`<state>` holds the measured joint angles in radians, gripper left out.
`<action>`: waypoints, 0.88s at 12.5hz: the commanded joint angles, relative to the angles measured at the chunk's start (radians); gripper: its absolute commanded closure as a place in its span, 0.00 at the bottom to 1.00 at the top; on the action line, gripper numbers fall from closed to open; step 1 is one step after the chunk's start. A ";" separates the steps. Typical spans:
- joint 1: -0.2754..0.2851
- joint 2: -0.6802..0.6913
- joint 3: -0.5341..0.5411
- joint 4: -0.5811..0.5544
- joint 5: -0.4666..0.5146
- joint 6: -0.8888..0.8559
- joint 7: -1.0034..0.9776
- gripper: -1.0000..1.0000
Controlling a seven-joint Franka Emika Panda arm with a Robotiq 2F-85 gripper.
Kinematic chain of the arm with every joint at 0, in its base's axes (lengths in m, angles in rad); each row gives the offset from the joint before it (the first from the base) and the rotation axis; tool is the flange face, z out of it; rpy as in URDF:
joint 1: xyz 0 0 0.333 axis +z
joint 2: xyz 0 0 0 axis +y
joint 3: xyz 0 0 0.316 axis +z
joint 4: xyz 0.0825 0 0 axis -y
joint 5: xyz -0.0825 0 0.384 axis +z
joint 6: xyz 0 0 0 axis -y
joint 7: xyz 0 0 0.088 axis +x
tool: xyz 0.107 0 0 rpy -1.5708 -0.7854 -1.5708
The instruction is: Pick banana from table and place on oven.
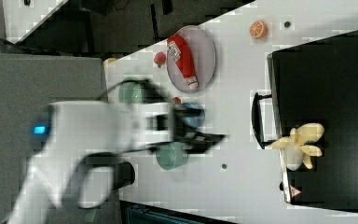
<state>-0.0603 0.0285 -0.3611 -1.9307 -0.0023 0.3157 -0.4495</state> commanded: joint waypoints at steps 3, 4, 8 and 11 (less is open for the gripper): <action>0.103 -0.242 0.268 0.029 -0.006 -0.203 0.510 0.00; 0.104 -0.275 0.291 0.017 -0.006 -0.253 0.583 0.00; 0.103 -0.334 0.320 0.010 -0.006 -0.256 0.632 0.00; 0.102 -0.334 0.308 0.010 -0.006 -0.256 0.632 0.00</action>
<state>0.1089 -0.3562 -0.0023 -1.8955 0.0053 0.0713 0.1311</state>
